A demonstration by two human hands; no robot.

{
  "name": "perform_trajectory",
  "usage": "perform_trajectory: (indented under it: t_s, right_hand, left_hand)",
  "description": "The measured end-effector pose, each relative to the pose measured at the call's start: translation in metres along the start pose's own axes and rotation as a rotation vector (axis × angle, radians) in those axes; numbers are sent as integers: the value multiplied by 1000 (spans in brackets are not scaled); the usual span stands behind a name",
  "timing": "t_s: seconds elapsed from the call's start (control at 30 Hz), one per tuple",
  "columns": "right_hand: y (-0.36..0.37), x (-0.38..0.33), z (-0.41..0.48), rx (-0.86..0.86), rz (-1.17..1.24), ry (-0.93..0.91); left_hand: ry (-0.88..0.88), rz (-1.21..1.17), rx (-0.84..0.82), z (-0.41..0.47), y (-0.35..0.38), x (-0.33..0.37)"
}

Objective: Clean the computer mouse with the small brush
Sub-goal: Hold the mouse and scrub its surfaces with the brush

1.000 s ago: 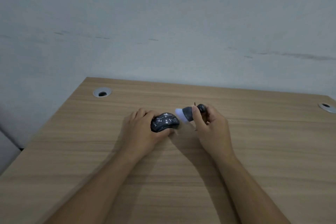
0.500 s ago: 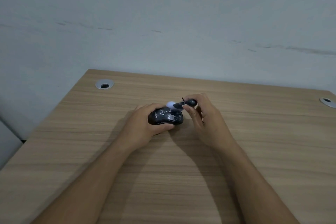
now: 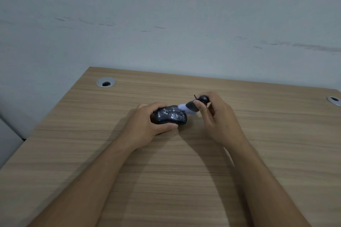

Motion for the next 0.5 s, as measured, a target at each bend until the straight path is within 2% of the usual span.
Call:
perform_trajectory:
  t_s: [0.13,0.27,0.33,0.43,0.5]
  right_hand:
    - [-5,-4,2,106,46,46]
    - [5,-7,1,52,15,71]
    - [3,-2,1,101,-22,113]
    - [-3,-5,1,173,42,123]
    - [-2,-10,2,118,84,100]
  left_hand:
    - [16,7,6,0,2,2]
    - [6,-4,-2,2,1,-2]
    - [-4,-22,0,2,1,-3]
    - [-5,-35,-6,1,2,0]
    - [0,-34,-10,2,2,0]
Point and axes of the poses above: each hand's wrist, its own z-axis towards the middle knuckle, its own y-axis out of the palm, x = y × z, the point moved 5 cm from there along z, towards the middle knuckle, and after that the axes turned 13 degrees about -y, right-handed, at the moved point
